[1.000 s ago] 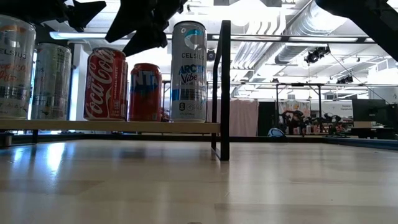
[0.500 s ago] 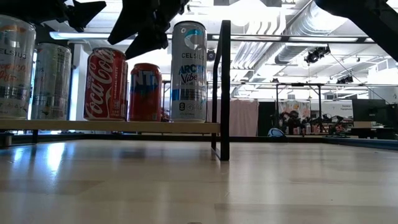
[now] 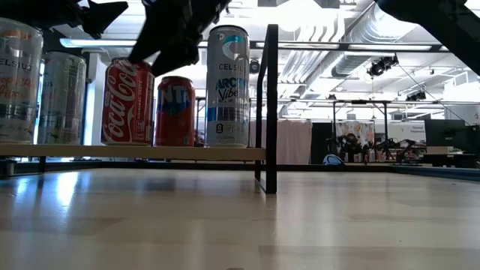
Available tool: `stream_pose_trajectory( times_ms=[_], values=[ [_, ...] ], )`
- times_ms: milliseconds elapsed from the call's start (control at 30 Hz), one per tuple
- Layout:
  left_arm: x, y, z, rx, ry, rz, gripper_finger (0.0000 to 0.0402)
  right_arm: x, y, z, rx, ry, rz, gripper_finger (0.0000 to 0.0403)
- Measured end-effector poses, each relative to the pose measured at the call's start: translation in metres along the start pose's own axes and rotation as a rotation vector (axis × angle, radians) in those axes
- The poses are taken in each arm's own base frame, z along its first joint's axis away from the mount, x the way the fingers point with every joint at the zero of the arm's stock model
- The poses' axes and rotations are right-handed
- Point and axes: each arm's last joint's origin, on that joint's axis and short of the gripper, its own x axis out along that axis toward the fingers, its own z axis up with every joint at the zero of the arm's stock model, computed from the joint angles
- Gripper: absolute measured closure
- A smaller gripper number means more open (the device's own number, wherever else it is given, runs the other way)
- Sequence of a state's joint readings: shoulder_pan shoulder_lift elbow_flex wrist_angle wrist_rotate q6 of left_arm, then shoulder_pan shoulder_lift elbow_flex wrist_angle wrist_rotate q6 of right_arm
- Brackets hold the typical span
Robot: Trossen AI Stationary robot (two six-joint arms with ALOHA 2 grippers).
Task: Place canned beverage on shelf
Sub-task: Put the right red white soda can on the shelf
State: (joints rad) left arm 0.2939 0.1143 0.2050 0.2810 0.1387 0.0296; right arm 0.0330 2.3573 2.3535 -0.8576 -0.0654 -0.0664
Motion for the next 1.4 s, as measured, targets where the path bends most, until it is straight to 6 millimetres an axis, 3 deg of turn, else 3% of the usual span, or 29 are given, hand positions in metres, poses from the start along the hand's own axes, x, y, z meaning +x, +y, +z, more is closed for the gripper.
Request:
stream_pose_trajectory(
  times_ms=[533, 1033, 1400],
  values=[
    [0.000, 0.000, 0.000, 0.000, 0.000, 0.000, 0.0055, 0.009, 0.001, 0.000, -0.017, -0.017, 0.042, 0.0089],
    [0.000, 0.000, 0.000, 0.000, 0.000, 0.000, 0.0055, 0.008, 0.000, 0.004, -0.032, -0.058, 0.050, 0.0169],
    [0.000, 0.000, 0.000, 0.000, 0.000, 0.000, 0.0055, 0.007, -0.014, 0.009, 0.004, -0.123, 0.024, 0.0192]
  ],
)
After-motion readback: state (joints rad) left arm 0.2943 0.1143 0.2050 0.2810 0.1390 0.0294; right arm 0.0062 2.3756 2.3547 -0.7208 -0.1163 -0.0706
